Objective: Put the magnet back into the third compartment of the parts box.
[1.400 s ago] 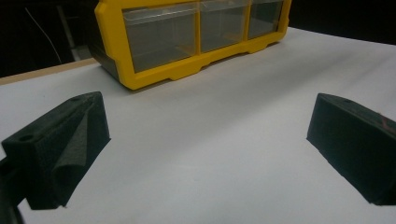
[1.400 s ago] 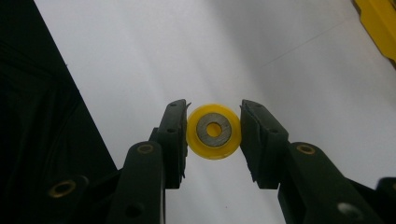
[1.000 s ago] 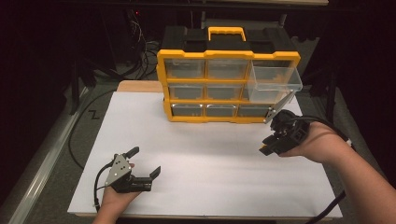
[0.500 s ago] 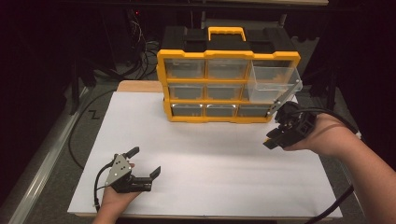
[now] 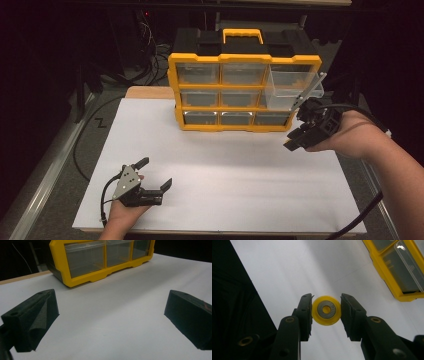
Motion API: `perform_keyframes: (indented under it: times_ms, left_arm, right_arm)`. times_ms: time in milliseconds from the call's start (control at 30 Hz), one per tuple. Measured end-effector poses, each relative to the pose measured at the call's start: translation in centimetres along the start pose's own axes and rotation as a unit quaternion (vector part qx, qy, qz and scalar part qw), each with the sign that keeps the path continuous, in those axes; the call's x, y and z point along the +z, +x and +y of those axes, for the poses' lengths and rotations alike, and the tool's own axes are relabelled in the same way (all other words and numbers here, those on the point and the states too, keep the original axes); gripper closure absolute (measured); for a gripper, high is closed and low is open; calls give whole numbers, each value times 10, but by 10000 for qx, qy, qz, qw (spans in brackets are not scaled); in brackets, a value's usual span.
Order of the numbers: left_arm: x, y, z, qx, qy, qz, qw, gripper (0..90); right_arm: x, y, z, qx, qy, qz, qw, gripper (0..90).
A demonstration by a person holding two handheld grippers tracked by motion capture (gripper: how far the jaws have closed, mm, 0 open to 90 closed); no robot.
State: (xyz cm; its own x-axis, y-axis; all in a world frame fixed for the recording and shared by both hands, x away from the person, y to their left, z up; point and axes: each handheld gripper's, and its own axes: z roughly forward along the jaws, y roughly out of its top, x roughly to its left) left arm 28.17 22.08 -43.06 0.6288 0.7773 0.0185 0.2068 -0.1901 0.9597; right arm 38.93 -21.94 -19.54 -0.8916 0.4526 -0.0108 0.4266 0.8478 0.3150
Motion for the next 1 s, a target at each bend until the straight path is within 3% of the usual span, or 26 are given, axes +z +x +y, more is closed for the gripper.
perform_keyframes:
  times_ms: [433,1000]
  left_arm:
    - [1,0,0,8,2,5,10000,2]
    - [0,0,0,16,2,11,10000,3]
  right_arm:
    - [-10,-5,7,-54,30,47,10000,650]
    - [-36,-11,25,-90,-17,-146,9999,650]
